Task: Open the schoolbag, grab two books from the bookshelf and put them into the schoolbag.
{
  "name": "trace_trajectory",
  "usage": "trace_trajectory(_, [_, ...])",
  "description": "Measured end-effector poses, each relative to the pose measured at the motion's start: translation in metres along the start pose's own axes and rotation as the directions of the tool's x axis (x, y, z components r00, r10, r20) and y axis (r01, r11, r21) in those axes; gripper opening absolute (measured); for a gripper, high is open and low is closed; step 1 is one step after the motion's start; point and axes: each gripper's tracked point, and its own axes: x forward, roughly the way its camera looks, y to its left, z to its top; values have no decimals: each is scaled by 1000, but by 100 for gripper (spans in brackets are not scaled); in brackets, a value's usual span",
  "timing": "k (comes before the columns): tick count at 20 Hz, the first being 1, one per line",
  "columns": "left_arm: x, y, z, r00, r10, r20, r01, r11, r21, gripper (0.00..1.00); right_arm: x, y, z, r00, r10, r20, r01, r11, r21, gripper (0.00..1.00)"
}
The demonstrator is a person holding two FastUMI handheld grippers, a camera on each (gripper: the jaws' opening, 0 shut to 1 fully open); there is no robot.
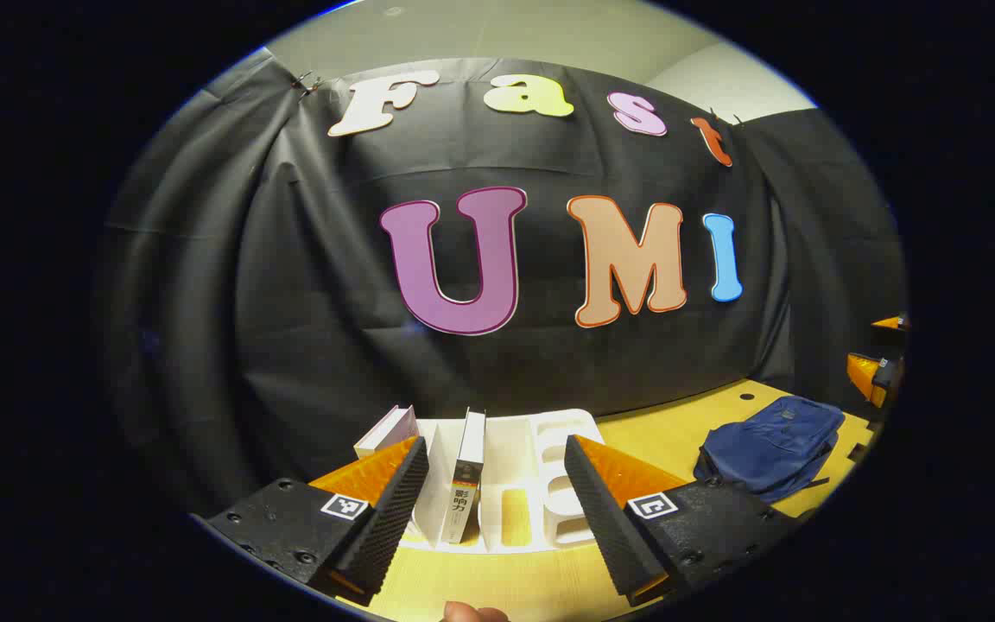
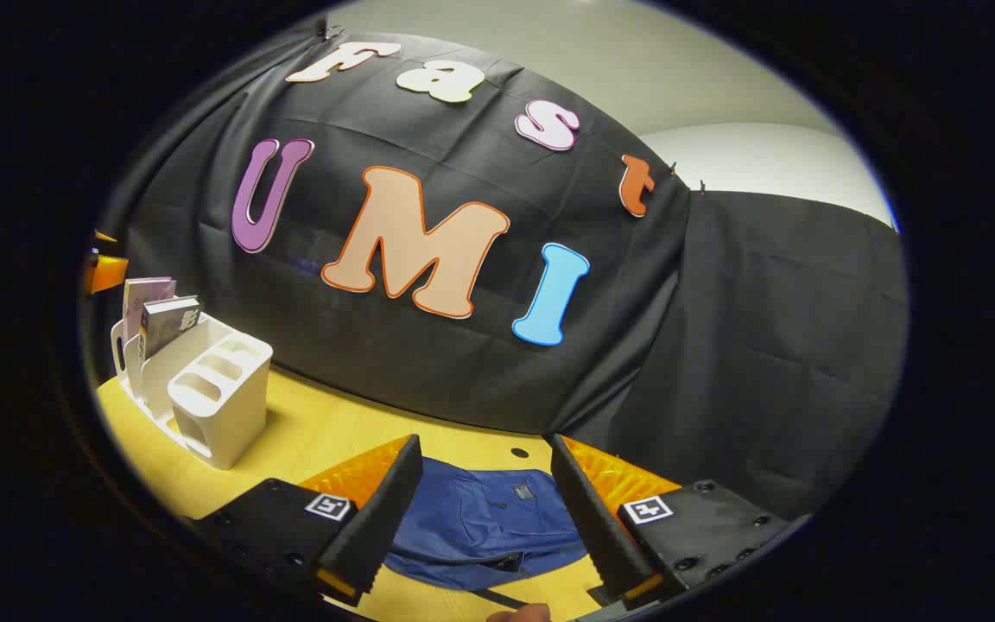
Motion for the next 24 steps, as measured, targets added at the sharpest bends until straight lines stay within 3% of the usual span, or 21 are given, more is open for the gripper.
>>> trace_trajectory(5, [-1,1,4,1000,-1,16,1,1000,15,93,-2,-14,2,1000,-22,2,22,1000,-10,90])
trace_trajectory(6, [-1,-1,6,1000,-3,19,3,1000,18,93,-2,-15,2,1000,-22,4,22,1000,-18,98])
trace_trajectory(7, [-1,-1,6,1000,-3,20,3,1000,20,93,-3,-14,3,1000,-17,5,17,1000,-24,90])
trace_trajectory(19, [-12,2,12,999,27,34,-28,999,38,93,-5,-19,11,1000,3,15,-4,1000,2,90])
trace_trajectory(20, [-13,2,13,999,27,36,-28,999,40,92,-3,-21,10,1000,0,12,0,1000,9,98])
trace_trajectory(24, [-14,0,16,999,25,41,-27,998,55,93,-1,-24,10,1000,4,10,-4,1000,11,94])
